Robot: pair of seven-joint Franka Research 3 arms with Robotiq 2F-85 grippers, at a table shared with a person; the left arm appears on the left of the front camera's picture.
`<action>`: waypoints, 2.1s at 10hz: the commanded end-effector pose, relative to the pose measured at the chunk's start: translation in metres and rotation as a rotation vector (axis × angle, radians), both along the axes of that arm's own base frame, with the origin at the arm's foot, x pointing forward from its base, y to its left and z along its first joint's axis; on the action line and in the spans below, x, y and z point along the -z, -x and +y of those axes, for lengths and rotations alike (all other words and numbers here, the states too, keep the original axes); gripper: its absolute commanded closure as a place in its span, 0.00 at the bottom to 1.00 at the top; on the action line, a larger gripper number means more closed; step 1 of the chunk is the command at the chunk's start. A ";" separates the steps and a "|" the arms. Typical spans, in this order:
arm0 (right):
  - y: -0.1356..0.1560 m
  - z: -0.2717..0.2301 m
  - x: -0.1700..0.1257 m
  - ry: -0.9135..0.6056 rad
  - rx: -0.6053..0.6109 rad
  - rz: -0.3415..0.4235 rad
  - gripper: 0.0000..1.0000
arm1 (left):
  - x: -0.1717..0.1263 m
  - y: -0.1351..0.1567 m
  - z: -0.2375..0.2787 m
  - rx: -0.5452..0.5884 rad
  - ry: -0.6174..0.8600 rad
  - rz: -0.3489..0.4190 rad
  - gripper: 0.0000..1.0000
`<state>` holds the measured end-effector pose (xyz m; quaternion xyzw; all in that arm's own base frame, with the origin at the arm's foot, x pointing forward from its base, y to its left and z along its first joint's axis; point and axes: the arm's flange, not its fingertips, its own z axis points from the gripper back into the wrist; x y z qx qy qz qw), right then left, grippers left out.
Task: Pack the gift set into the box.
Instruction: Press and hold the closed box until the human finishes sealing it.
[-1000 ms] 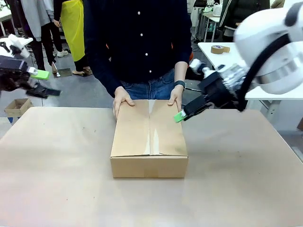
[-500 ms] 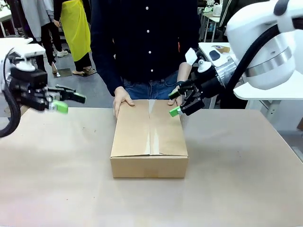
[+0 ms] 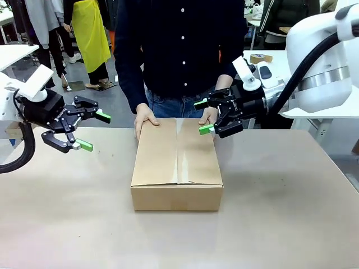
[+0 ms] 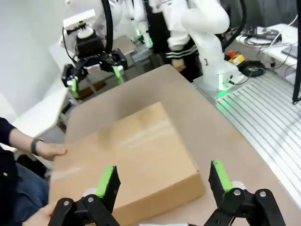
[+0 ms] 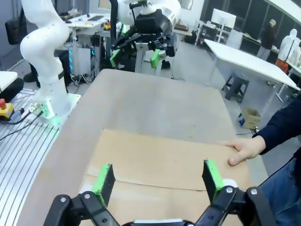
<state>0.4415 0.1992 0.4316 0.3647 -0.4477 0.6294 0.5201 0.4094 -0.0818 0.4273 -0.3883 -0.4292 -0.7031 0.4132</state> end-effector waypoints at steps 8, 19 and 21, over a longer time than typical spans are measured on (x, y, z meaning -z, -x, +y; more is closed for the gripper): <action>-0.028 -0.014 0.076 -0.017 0.129 0.146 0.00 | 0.078 -0.088 -0.114 -0.311 -0.005 0.057 0.00; -0.077 -0.019 0.156 0.002 0.057 0.222 0.00 | 0.131 -0.091 -0.098 -0.311 -0.143 0.149 0.00; -0.076 -0.015 0.139 -0.023 0.084 0.248 0.00 | 0.114 -0.099 -0.105 -0.324 -0.072 0.127 0.00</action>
